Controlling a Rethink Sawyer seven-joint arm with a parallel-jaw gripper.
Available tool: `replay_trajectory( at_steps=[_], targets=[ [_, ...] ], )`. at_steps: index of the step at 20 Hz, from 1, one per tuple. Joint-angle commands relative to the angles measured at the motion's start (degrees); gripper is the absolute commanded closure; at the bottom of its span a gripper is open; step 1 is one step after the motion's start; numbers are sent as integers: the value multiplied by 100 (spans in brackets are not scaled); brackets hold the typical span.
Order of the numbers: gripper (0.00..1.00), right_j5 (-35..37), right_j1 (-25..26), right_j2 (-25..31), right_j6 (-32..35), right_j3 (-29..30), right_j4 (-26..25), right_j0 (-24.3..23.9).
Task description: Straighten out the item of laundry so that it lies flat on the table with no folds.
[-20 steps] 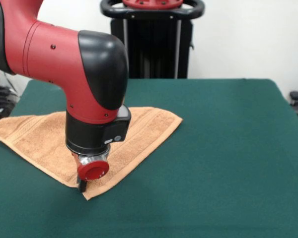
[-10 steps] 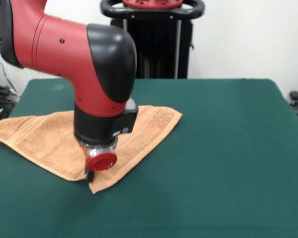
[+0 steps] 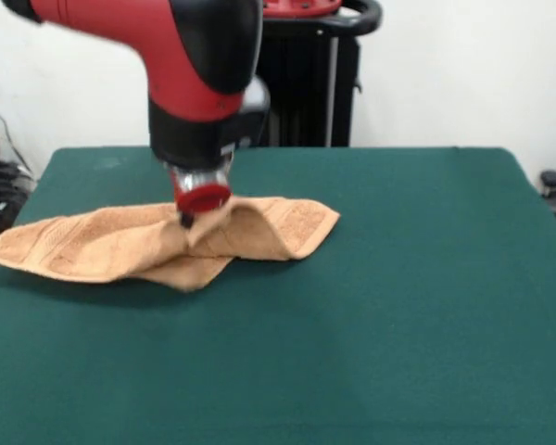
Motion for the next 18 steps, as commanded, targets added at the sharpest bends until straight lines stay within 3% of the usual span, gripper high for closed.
replay_trajectory(
  at_steps=[1,9,18],
  targets=[
    [100,942,-667,362,-1851,1445,-314,77],
    [100,1219,-1168,384,-1647,2192,-274,-8],
    [100,1470,-1586,446,-1204,3129,192,-188]
  ],
)
